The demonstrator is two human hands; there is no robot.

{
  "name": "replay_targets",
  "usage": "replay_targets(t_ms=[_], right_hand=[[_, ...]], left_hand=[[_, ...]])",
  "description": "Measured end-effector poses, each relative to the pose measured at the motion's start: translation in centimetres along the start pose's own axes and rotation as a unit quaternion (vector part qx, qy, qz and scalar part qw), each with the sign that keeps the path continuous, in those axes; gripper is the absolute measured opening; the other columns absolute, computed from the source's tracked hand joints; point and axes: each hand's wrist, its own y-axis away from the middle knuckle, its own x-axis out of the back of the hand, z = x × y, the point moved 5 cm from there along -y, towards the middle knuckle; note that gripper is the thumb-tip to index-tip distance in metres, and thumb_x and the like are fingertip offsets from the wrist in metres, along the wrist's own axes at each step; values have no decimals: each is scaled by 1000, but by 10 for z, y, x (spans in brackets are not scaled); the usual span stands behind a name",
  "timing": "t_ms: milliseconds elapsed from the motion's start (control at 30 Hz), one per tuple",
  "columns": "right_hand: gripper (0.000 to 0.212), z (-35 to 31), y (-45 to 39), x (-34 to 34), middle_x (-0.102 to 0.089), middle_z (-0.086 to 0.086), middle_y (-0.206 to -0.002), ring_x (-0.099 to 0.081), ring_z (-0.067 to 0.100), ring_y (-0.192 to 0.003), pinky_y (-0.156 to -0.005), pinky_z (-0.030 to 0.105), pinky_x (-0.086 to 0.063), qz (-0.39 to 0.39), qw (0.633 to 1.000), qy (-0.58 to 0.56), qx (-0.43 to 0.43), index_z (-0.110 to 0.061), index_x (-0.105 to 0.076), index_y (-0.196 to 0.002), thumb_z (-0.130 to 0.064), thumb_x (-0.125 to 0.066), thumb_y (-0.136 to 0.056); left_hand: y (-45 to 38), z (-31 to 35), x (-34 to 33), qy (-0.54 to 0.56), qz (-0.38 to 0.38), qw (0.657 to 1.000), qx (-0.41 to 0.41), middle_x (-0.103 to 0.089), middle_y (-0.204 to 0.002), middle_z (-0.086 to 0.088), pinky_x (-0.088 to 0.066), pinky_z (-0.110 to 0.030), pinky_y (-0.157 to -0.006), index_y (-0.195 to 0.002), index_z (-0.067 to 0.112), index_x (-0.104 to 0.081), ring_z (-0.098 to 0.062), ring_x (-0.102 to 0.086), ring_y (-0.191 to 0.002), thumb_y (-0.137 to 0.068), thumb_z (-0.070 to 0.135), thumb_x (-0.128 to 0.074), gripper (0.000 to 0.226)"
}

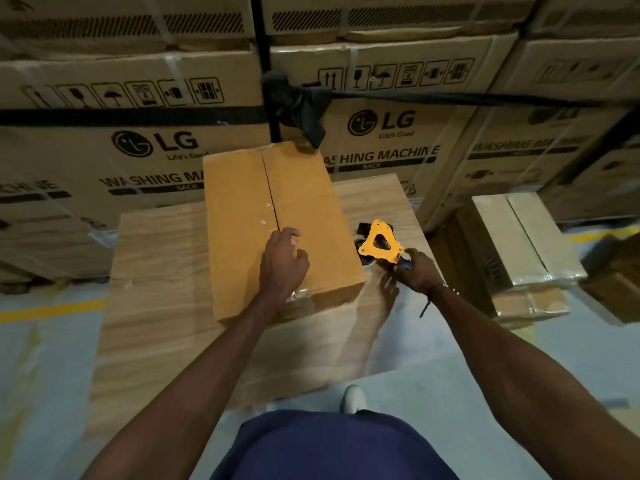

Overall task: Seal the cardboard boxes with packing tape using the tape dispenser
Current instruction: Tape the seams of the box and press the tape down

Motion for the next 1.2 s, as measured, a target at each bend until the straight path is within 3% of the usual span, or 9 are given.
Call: replay_targets(t_ms=[200, 300, 400, 500, 667, 833, 967, 1067, 1200], right_hand=[[67, 12, -37, -11, -61, 24, -127, -59, 45, -117, -91, 49, -52, -75, 995, 69, 3, -4, -51, -131, -50, -74, -89], [89, 15, -50, -20, -61, 23, -128, -57, 45, -120, -97, 52, -50, -108, 991, 83, -15, -8, -54, -130, -80, -59, -77], [89, 17, -66, -31, -57, 23, -139, -55, 44, -128, -106, 51, -46, -123, 986, 113, -17, -7, -51, -140, -79, -52, -88], [93, 21, -79, -39, -53, 19, -148, -52, 40, -134, -112, 49, -42, -152, 975, 153, -51, -11, -47, -147, -83, -48, -88], [87, 4, -49, -22, -58, 24, -135, -53, 44, -127, -108, 52, -40, -69, 990, 112, -41, -6, -51, -128, -83, -38, -90], [91, -21, -34, 32, -70, 24, -116, -65, 41, -109, -83, 41, -46, 2, 994, 108, 18, -7, -70, -108, -82, -20, -95], [103, -42, -33, 85, -73, 20, -103, -67, 39, -98, -83, 40, -51, 39, 995, 67, 57, -12, -74, -97, -89, -7, -88], [103, -69, -34, 116, -72, 10, -77, -65, 33, -73, -74, 42, -53, 1, 994, -49, 99, -17, -67, -77, -98, -4, -77], [93, -127, -2, 135, -52, 0, -57, -40, 16, -51, -50, 30, -32, -93, 969, -195, 122, -17, -59, -71, -101, -19, -75]], left_hand=[[31, -9, -21, -32, 4, 999, 33, -62, -125, -7, -50, -44, -95, -128, 13, -63, -31, -60, -113, -84, 20, -55, 46], [52, -13, -33, -109, -47, 993, 19, -51, -151, -15, -44, -47, -109, -142, 6, -57, -37, -50, -136, -94, 19, -55, 49], [68, -17, -46, -165, -88, 982, -34, -38, -159, -24, -41, -54, -108, -146, -1, -51, -44, -40, -145, -102, 33, -38, 57], [67, -18, -48, -186, -123, 975, -20, -28, -165, -21, -34, -53, -113, -152, 1, -43, -40, -29, -152, -102, 41, -28, 67], [63, -21, -49, -205, -135, 969, 4, -5, -172, -7, -17, -47, -124, -162, 11, -25, -25, -5, -159, -110, 29, -39, 56], [64, -21, -51, -195, -119, 974, -1, -9, -172, -7, -16, -47, -124, -161, 11, -27, -27, -9, -159, -110, 28, -40, 56], [62, -26, -51, -200, -113, 973, -18, -19, -170, -13, -29, -53, -120, -158, 8, -34, -33, -22, -156, -107, 32, -39, 57], [61, -23, -50, -200, -123, 972, -15, -19, -169, -14, -29, -48, -119, -159, 8, -34, -32, -22, -156, -107, 30, -42, 56], [48, -12, -39, -160, -143, 976, 21, -30, -166, -9, -31, -35, -118, -154, 11, -44, -26, -29, -153, -104, 24, -52, 52]])
